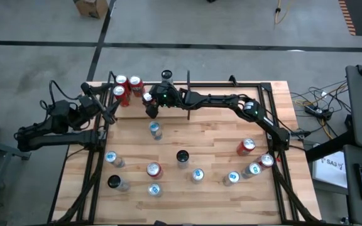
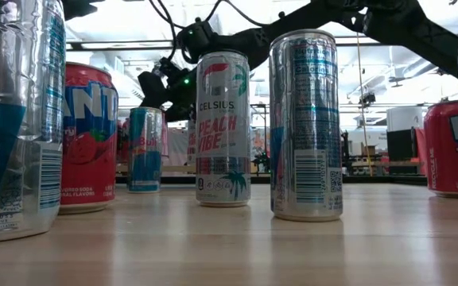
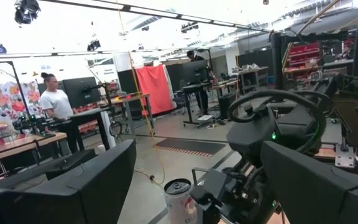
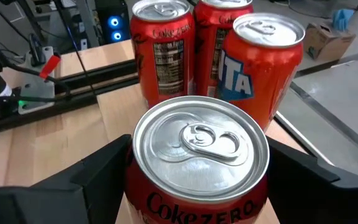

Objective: Place canned beverage on shelf
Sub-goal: Put the red and black soda can on the shelf aligned with the other red and black soda can

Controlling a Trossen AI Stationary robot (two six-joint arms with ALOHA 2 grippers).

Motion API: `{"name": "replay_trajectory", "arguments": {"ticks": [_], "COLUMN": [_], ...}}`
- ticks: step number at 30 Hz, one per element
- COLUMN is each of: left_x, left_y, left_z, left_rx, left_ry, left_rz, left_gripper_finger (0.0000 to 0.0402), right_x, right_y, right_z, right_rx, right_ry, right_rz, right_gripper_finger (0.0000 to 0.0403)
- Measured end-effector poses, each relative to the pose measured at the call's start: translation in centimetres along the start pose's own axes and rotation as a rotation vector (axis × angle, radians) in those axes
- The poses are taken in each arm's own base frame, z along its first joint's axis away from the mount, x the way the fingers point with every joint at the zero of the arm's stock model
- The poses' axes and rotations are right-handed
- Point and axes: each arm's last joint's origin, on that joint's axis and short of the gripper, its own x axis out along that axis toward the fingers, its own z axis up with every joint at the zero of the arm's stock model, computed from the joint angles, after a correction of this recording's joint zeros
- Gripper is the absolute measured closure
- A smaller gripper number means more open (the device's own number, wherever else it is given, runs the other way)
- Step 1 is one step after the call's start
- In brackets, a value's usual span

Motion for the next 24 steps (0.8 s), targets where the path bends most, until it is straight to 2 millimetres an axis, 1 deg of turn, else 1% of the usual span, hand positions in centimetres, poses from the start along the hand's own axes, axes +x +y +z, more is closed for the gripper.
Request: {"name": "replay_trajectory", "arguments": {"ticks": [9, 15, 18, 24], "left_x": [0.0, 0.0, 0.0, 0.2], "left_y": [0.0, -0.1, -0.1, -0.2], "left_z": [0.0, -0.2, -0.2, -0.4], "left_rx": [0.000, 0.019, 0.022, 0.022], "left_ry": [0.000, 0.017, 0.021, 0.039], "left_rz": [0.000, -0.006, -0.007, -0.013], "left_gripper_finger": [0.0072, 0.0072, 0.0072, 0.0072], "right_x": [0.1, 0.0, -0.3, -1.6], "right_y": [-0.1, -0.1, 0.0, 0.1], "right_z": [-0.6, -0.4, 0.3, 2.7], "right_rx": [0.025, 0.024, 0.024, 0.008], "right_ry": [0.014, 0.019, 0.003, 0.031], "right_rz": [-0.002, -0.003, 0.000, -0.002], "right_gripper_finger": [0.0058, 0.0052, 0.0052, 0.0050]}}
